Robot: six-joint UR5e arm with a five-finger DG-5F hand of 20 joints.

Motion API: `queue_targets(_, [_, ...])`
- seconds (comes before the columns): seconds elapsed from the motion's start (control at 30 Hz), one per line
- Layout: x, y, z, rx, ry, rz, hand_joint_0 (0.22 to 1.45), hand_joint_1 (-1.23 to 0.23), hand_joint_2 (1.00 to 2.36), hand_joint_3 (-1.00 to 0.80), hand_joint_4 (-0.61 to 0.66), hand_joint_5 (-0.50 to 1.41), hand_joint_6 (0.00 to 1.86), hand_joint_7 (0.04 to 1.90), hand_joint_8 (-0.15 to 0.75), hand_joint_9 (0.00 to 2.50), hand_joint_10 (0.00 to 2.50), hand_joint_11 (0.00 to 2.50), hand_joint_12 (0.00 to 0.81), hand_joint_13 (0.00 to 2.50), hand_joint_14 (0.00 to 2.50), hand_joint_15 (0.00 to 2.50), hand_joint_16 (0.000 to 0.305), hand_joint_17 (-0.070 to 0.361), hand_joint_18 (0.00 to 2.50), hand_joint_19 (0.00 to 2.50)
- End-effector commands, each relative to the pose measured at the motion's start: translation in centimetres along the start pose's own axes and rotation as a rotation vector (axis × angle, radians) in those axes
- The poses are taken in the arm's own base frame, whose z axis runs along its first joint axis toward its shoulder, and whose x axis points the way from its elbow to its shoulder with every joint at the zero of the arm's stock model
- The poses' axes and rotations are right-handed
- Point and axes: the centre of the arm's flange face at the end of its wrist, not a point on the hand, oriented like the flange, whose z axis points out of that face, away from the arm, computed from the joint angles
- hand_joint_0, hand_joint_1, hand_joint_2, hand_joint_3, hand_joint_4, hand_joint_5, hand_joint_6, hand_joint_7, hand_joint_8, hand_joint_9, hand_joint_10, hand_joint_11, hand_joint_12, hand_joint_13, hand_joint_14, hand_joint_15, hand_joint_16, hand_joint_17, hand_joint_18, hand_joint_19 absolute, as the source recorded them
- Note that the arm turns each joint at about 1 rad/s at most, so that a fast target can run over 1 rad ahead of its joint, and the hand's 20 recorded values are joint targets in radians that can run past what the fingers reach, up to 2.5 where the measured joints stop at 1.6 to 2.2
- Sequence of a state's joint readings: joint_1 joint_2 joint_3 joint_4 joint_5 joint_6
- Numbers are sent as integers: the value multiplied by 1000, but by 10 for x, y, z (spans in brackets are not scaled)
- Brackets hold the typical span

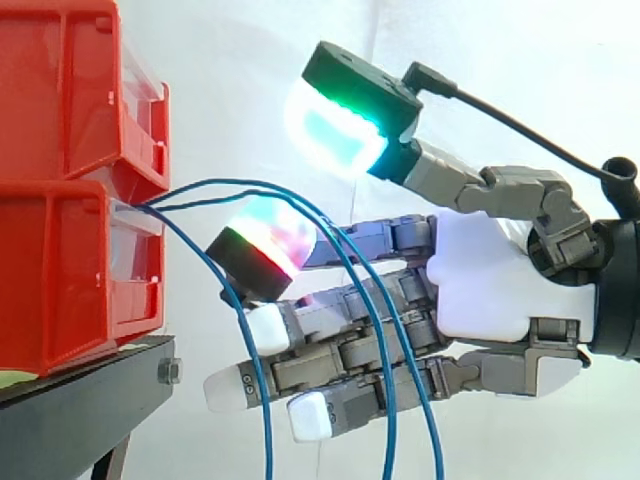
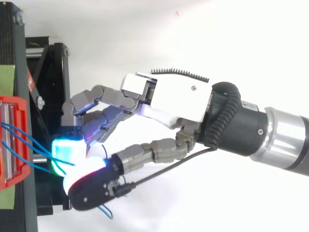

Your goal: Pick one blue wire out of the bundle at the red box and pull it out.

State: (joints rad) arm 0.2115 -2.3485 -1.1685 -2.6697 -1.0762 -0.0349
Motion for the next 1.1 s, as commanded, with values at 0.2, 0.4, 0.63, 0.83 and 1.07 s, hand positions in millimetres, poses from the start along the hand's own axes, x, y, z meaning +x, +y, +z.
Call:
queue_targets(0.2, [0, 0, 0, 1, 1, -1, 554, -623, 1015, -254, 222, -153, 869, 1126, 399, 833, 16, 574, 469, 609, 9, 265, 62, 140, 737, 460])
queue_targets(0.4, [-1, 1, 1, 0, -1, 1, 550, -668, 1017, -210, 238, -152, 875, 1153, 398, 839, 14, 590, 469, 613, 9, 268, 62, 140, 751, 461])
queue_targets(0.63, [0, 1, 0, 0, 1, 0, 560, -724, 1016, -175, 237, -150, 889, 1138, 409, 850, 14, 587, 482, 630, 8, 261, 64, 145, 780, 437])
queue_targets(0.83, [0, 1, 0, 0, 1, 0, 519, -649, 1012, -325, 242, -155, 882, 1099, 401, 841, 13, 580, 476, 624, 9, 268, 64, 144, 769, 450])
queue_targets(1.07, [0, 1, 0, 0, 1, 0, 493, -591, 1007, -405, 241, -156, 872, 1076, 411, 840, 15, 572, 490, 618, 8, 271, 67, 150, 765, 455])
